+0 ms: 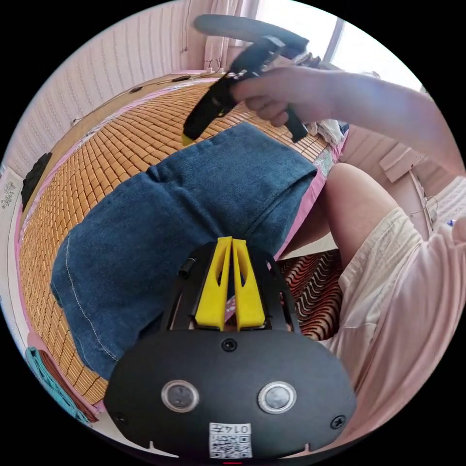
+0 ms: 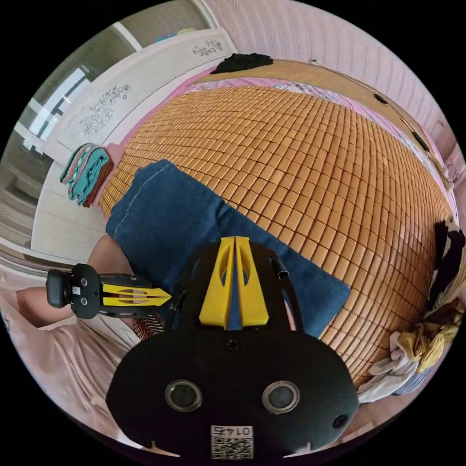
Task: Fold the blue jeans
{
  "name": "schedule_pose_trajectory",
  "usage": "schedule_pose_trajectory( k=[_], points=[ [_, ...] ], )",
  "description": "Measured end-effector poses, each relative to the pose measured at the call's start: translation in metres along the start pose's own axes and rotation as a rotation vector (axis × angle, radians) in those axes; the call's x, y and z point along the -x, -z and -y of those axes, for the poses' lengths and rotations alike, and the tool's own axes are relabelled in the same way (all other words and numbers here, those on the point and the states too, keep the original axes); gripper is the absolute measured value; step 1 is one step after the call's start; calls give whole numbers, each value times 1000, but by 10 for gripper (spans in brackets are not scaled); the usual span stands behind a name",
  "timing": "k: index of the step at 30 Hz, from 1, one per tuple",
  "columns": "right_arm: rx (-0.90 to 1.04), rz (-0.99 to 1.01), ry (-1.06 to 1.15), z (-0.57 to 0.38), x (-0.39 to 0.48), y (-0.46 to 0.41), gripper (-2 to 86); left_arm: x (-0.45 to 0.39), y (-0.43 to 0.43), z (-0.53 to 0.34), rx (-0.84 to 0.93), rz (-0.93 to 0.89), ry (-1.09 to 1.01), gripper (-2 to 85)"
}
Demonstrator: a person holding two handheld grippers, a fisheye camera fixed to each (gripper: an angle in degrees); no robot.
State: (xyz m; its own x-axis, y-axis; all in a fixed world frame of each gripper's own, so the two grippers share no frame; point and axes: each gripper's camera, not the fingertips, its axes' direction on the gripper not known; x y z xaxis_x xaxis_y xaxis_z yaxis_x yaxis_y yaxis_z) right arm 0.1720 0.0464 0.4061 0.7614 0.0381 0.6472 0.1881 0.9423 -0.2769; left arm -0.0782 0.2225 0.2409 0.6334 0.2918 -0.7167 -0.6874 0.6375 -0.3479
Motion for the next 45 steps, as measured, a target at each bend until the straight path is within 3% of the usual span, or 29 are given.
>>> schedule_pose_trajectory(
  k=[2,6,11,16,18,21,24,26,30,35,38,45],
  points=[
    [35,-37,-182,-57,-52,32,53,-11,9,7,-83,-62,4,13],
    [178,-43,-311,-131,-103,53,161,-39,2,28,-134,-90,-130,88],
    [208,247,-454,-171,-154,65,103,-72,-27,58,-77,-104,-249,142],
    [75,344,-337,-179,-162,132,35,-96,-37,81,-86,-52,-271,165],
    [10,449,-291,-183,-164,159,32,-98,-36,88,-81,-38,-232,149],
    [-56,351,-227,-196,-174,197,32,-99,-33,91,-49,-1,-247,73],
    [-189,356,-357,-223,-224,218,82,-97,-30,83,-39,-37,-253,45],
    [-195,425,-494,-239,-268,206,182,-98,-22,75,-48,-45,-259,41],
    [-207,596,-623,-248,-306,177,220,-100,-9,63,-55,-67,-299,41],
    [-247,860,-778,-269,-343,166,57,-94,12,47,-92,-86,-288,41],
    [-373,1070,-800,-291,-362,179,38,-87,21,49,-136,-156,-282,41],
    [-627,1069,-738,-326,-387,267,26,-88,41,72,-314,-304,-276,41]
  ],
)
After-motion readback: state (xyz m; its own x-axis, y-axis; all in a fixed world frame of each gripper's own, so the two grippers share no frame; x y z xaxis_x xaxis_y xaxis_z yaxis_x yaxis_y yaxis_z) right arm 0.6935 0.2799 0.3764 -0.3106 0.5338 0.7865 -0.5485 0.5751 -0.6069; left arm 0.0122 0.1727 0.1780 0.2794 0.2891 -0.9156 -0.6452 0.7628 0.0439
